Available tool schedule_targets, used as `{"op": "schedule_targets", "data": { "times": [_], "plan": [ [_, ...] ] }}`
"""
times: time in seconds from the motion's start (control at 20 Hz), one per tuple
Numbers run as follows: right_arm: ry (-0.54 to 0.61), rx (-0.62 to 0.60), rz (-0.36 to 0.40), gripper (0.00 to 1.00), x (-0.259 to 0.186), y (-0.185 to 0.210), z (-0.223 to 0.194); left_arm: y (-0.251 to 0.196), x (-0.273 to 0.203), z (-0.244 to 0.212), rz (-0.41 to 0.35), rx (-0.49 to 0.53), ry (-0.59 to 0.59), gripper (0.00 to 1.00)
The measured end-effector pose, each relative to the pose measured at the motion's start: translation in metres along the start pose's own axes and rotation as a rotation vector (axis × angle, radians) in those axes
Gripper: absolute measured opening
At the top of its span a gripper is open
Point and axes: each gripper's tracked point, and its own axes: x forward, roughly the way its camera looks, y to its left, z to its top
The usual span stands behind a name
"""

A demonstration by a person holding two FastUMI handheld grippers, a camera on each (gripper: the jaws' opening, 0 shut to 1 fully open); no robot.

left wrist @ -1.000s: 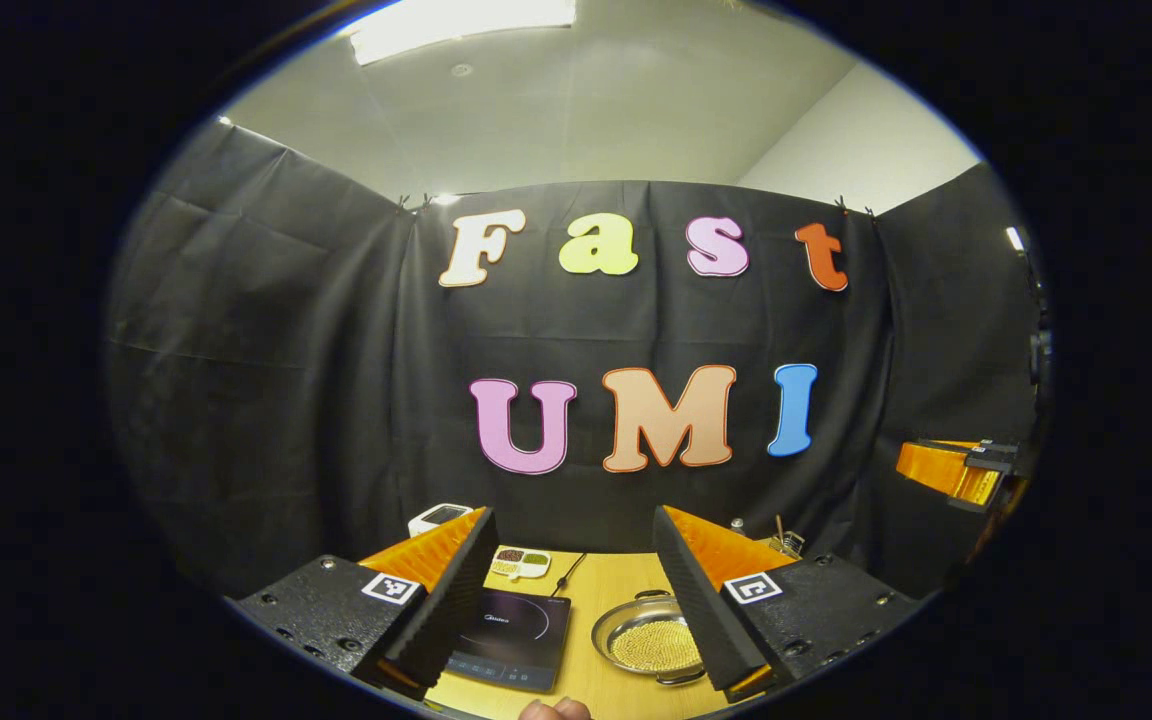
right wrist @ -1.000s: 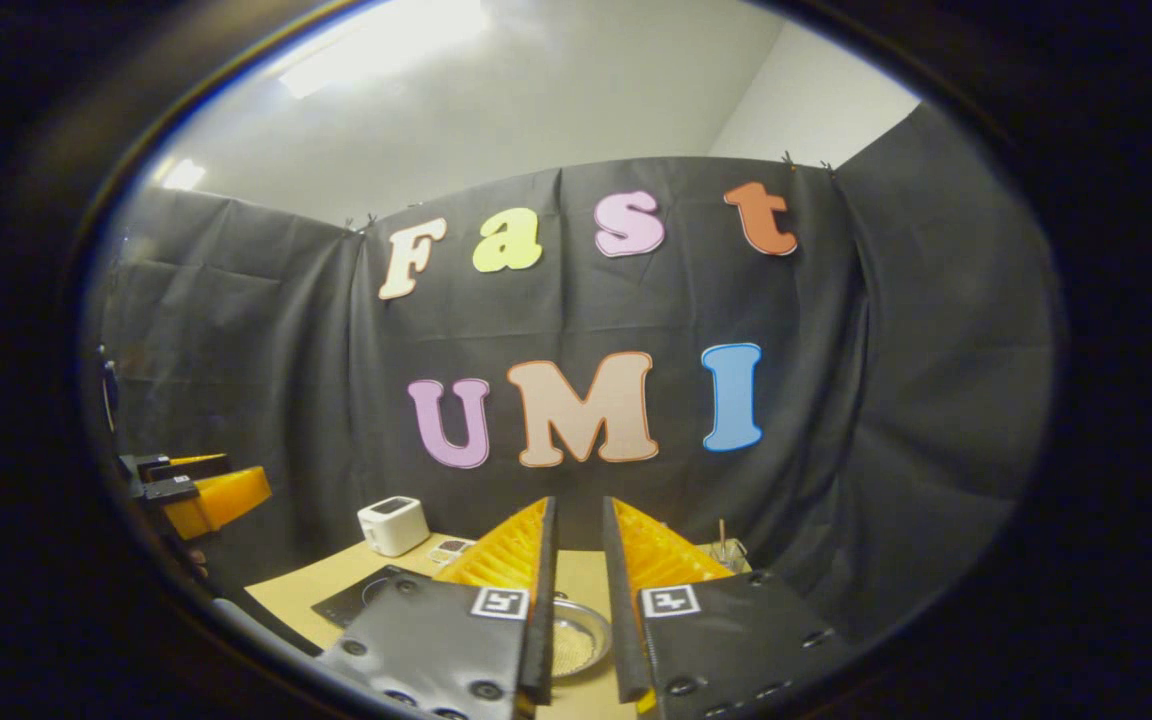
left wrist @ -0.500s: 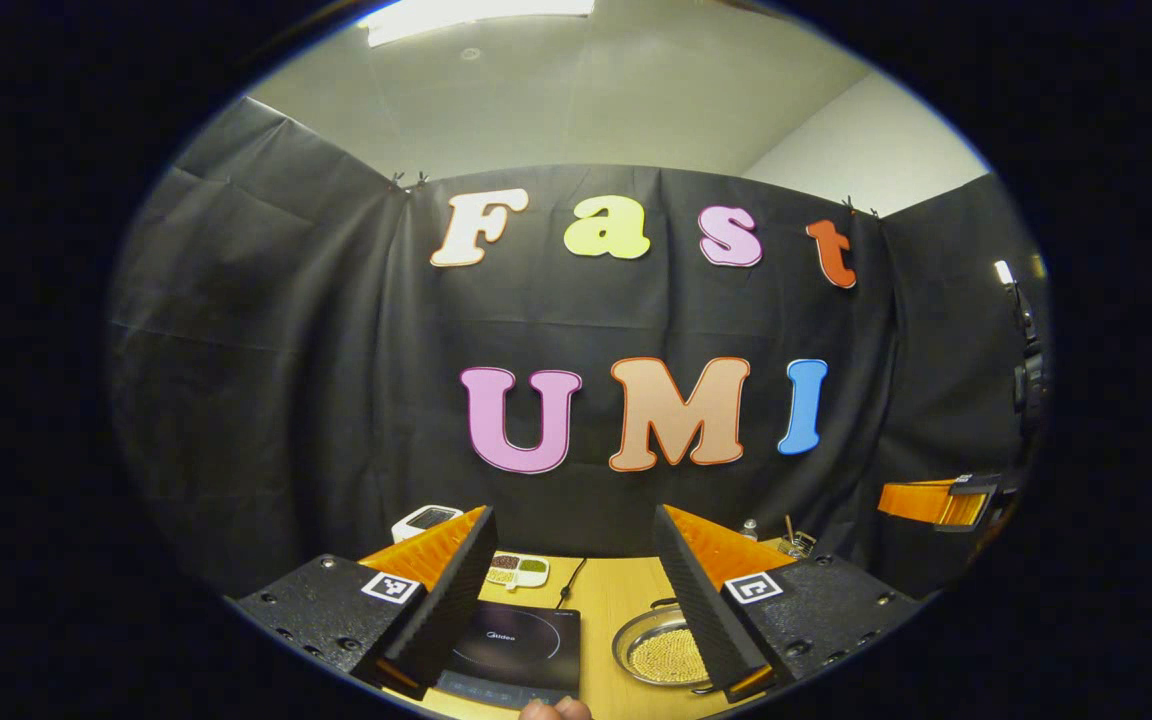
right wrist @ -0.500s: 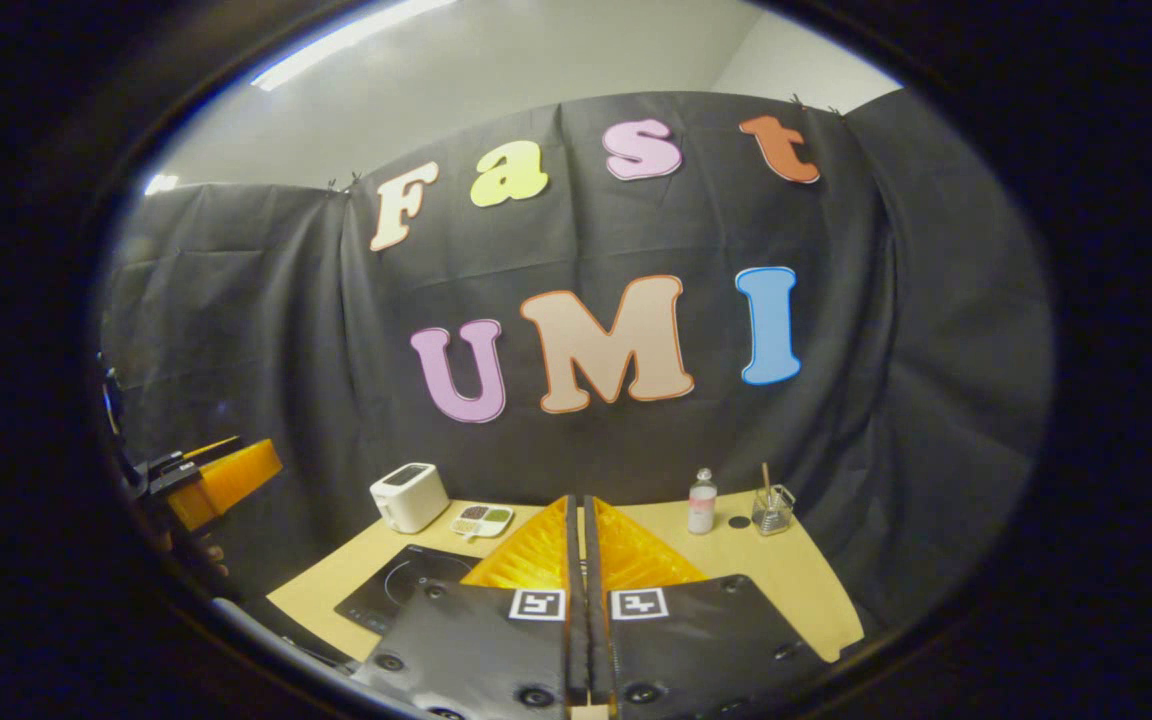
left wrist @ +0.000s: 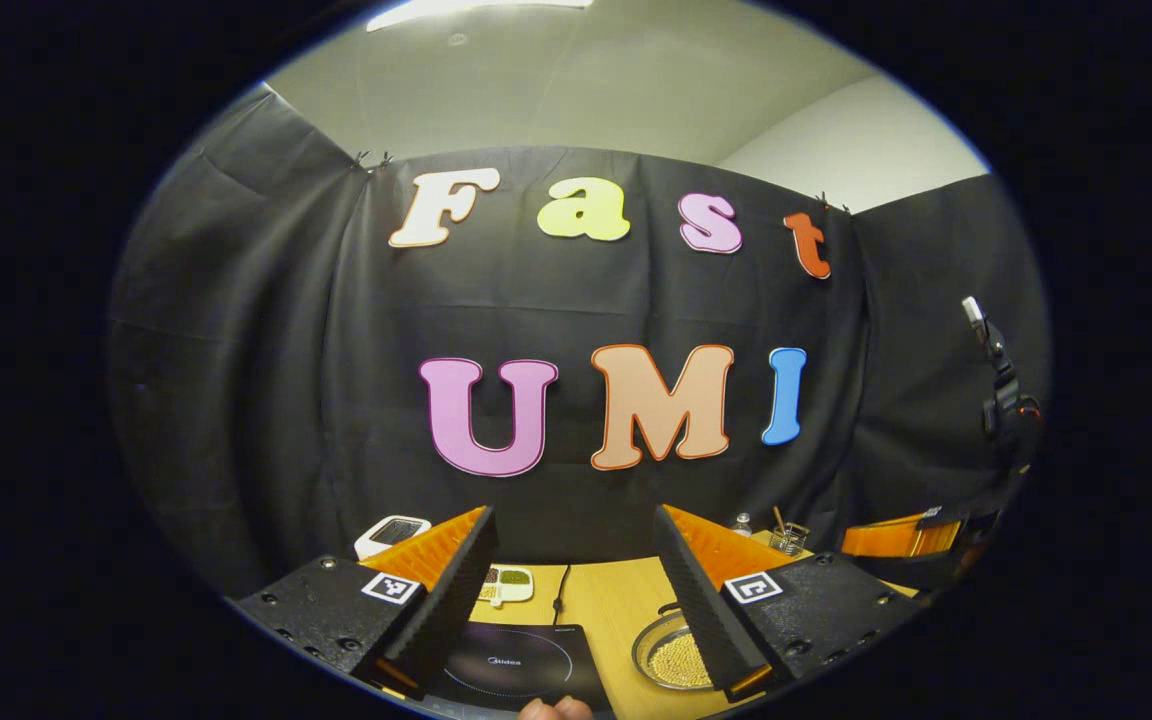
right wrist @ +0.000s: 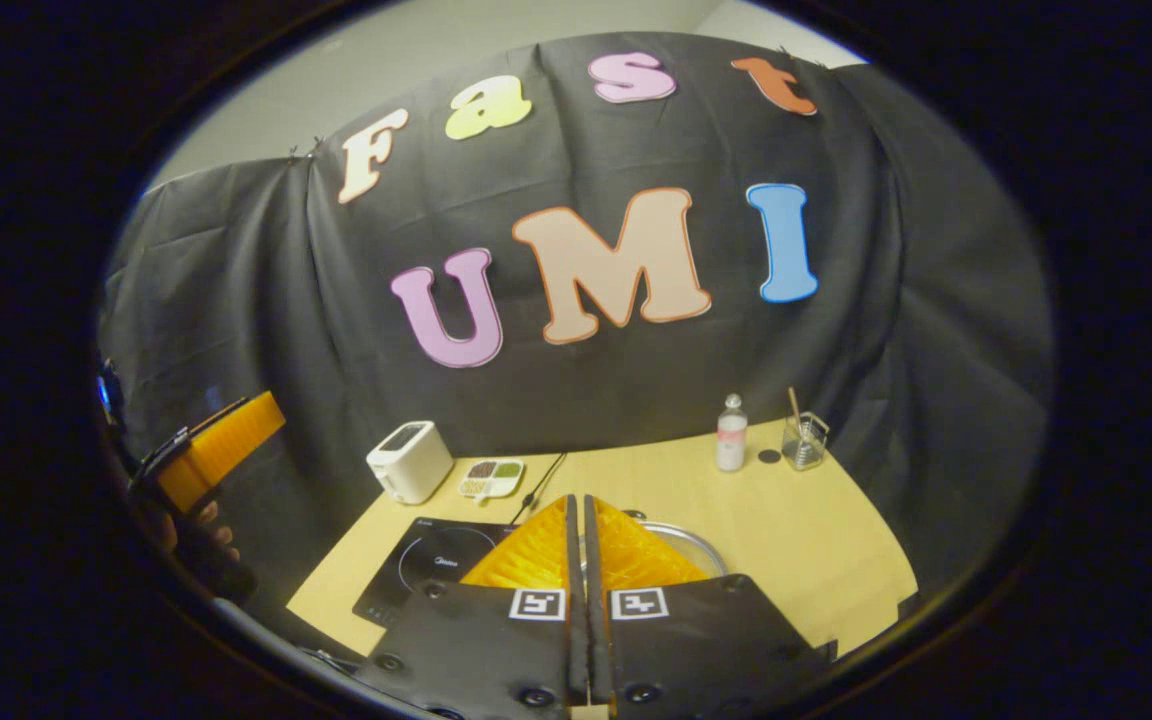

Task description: First push the handle of the pot to place it horizontally, then grasp the pot with both hands and set it on the induction cooktop.

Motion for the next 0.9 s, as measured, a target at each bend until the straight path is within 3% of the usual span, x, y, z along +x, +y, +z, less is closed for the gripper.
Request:
{"op": "schedule_targets", "data": {
  "times": [0.15,0.2,0.35,0.6,0.7,0.75,0.9],
  "plan": [
    [0.067,-0.006,0.022,0.03,0.009,0.002,-0.022,0.011,0.008,-0.012,0.032,-0.005,0.021,0.95],
    [0.086,-0.015,0.023,0.00,0.013,-0.002,-0.029,0.013,0.011,-0.013,0.039,-0.017,0.023,0.92],
    [0.170,0.004,0.050,0.00,0.025,0.001,-0.062,0.022,0.012,-0.020,0.073,-0.034,0.038,0.95],
    [0.301,-0.004,0.101,0.00,0.037,0.006,-0.112,0.030,0.016,-0.032,0.113,-0.059,0.060,0.92],
    [0.351,0.013,0.116,0.03,0.040,0.007,-0.130,0.036,0.018,-0.034,0.126,-0.056,0.063,0.95],
    [0.373,0.018,0.116,0.03,0.043,0.006,-0.142,0.037,0.019,-0.035,0.133,-0.060,0.066,0.92],
    [0.447,0.044,0.099,0.02,0.047,0.000,-0.170,0.041,0.020,-0.041,0.143,-0.074,0.077,0.95]
  ]
}}
